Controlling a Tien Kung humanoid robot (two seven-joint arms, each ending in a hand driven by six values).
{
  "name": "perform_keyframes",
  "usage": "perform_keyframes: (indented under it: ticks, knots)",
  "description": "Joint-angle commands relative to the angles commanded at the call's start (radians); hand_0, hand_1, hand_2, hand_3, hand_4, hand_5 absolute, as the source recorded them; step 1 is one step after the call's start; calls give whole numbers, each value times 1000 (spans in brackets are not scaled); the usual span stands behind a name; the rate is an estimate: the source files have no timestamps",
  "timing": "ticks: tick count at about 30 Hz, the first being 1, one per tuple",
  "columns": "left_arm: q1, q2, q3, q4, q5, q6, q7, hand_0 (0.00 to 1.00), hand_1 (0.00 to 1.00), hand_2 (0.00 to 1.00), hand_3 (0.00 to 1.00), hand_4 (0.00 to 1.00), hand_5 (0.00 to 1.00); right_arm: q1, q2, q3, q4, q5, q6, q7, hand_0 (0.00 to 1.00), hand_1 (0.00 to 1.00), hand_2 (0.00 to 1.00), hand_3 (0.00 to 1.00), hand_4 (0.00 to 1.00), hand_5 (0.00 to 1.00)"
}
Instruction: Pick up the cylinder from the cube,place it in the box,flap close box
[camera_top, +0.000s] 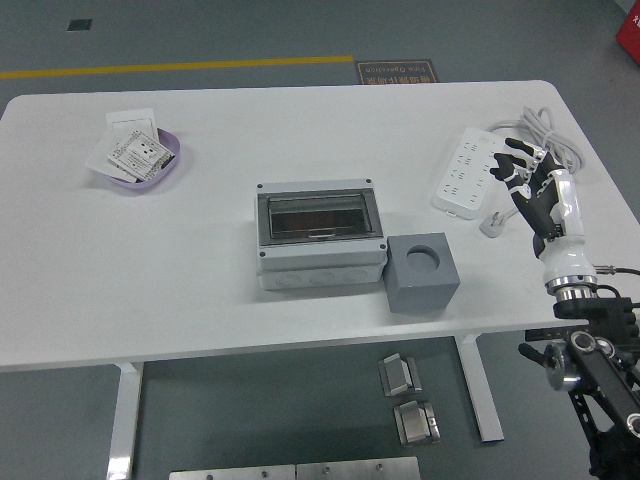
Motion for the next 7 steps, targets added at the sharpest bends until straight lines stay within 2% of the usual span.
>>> perform_keyframes:
  ticks: [7]
  knots:
    - [0,-3,2,0,-4,0,-2,678,701,671,713,717,322,-5,3,13,5,-7,-1,-1,645,578,642,706,958,597]
